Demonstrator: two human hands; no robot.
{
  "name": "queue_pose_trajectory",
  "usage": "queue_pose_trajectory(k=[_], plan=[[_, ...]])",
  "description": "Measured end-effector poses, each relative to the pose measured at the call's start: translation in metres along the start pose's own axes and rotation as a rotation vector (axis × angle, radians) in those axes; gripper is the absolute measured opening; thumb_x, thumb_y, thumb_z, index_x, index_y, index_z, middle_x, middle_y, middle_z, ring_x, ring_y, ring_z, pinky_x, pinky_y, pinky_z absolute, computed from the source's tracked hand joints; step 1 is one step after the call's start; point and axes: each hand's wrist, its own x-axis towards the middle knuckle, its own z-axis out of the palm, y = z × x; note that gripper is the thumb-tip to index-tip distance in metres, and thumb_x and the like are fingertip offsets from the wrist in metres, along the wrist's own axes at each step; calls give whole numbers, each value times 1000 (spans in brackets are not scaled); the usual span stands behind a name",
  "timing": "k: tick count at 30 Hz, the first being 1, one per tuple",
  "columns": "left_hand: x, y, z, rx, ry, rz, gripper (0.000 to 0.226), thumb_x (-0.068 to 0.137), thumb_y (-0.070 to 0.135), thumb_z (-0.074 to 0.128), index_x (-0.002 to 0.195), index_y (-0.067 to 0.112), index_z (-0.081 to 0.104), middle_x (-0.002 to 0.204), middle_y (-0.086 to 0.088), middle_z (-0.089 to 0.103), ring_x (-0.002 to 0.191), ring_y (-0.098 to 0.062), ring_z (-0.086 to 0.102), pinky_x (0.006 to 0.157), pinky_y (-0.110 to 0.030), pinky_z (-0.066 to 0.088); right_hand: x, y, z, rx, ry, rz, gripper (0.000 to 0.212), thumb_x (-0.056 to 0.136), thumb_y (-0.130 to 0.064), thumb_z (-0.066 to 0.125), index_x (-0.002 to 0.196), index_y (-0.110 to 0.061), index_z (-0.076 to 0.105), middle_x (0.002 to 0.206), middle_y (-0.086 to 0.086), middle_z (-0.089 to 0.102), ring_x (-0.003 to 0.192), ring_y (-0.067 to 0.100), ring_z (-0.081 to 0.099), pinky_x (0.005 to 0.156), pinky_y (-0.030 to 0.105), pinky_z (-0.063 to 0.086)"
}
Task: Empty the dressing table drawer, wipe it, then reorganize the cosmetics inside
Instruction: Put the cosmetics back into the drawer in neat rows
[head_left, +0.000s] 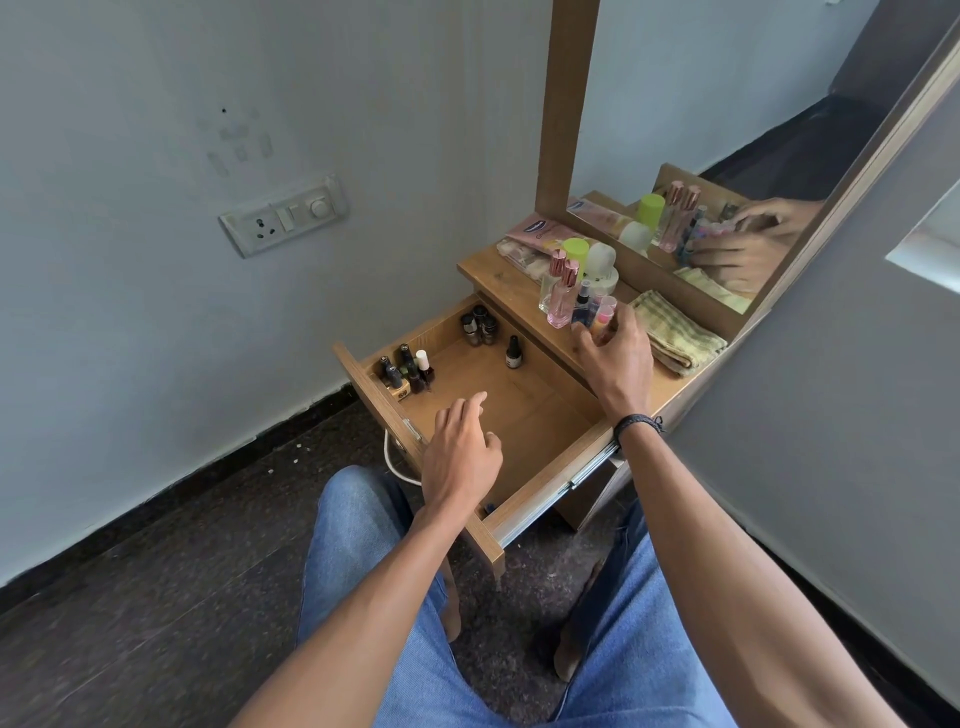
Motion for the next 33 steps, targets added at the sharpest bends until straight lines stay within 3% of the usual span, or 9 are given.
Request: queue_pose_trajectory(k=[3, 12, 20, 25, 33], plan=[[0, 1, 0, 10, 1, -4, 56, 95, 20, 58, 148, 23, 42, 136, 9, 55, 118, -9, 48, 74, -20, 43, 0, -1, 0, 16, 13, -6, 37, 91, -37, 62, 119, -15, 58, 115, 7, 66, 101, 25, 59, 85, 38, 50], [0, 1, 0, 11, 3, -3, 56, 95, 19, 58, 148, 23, 42, 136, 8, 55, 118, -9, 48, 74, -20, 41, 2, -3, -1, 37, 39, 17, 26, 95, -38, 60, 100, -13, 61, 96, 5, 66, 83, 24, 58, 69, 32, 40], [0, 1, -1, 6, -7, 2, 56, 95, 20, 59, 148, 23, 42, 135, 8, 55, 117, -10, 48, 73, -20, 46, 3, -5, -3, 58, 50, 55, 26, 97, -38, 62, 100, -12, 64, 93, 3, 65, 81, 22, 57, 68, 31, 42], [0, 2, -2, 22, 8, -1, 56, 95, 19, 57, 148, 22, 42, 137, 9, 55, 120, -9, 47, 74, -20, 38, 2, -5, -3, 84, 58, 78, 27, 95, -38, 63, 98, -11, 64, 91, 3, 66, 80, 23, 60, 70, 35, 50], [1, 1, -1, 1, 10, -3, 55, 95, 18, 57, 148, 22, 43, 138, 8, 54, 122, -10, 47, 75, -21, 37, -11, -6, -8, 116, 106, 70, 17, 95, -31, 65, 90, -16, 59, 86, -2, 61, 77, 21, 58, 68, 30, 42]])
